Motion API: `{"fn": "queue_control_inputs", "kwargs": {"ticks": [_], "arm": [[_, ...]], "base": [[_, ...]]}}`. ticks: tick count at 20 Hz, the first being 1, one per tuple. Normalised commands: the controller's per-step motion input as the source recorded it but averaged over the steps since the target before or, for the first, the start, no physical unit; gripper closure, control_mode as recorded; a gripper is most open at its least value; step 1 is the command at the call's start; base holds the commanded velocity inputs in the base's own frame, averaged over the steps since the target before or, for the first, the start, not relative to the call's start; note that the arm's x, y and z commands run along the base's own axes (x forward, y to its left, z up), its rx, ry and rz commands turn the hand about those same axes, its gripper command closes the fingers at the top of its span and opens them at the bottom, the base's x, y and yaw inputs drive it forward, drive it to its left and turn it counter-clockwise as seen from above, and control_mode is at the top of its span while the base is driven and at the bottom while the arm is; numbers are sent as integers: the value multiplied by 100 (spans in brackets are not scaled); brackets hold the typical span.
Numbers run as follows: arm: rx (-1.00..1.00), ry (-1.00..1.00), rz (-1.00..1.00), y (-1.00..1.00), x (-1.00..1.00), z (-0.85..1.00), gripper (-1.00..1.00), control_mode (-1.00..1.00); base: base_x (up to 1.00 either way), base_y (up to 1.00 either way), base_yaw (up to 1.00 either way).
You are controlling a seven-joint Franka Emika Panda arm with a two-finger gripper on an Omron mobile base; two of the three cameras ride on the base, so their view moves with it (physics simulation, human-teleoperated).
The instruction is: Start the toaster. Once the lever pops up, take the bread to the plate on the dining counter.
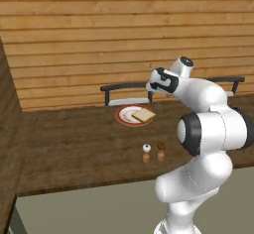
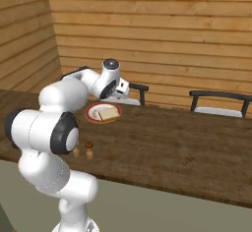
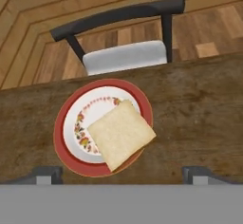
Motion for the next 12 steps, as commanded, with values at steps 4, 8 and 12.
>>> {"fn": "queue_control_inputs", "kwargs": {"ticks": [4,8,12], "arm": [[-10,0,-3,-50,-54,33,-100,-100],[-11,-1,-4,-46,-62,25,-100,-100],[-12,-1,-8,-23,-74,31,-100,-100]], "base": [[0,0,0],[0,0,0],[0,0,0]]}}
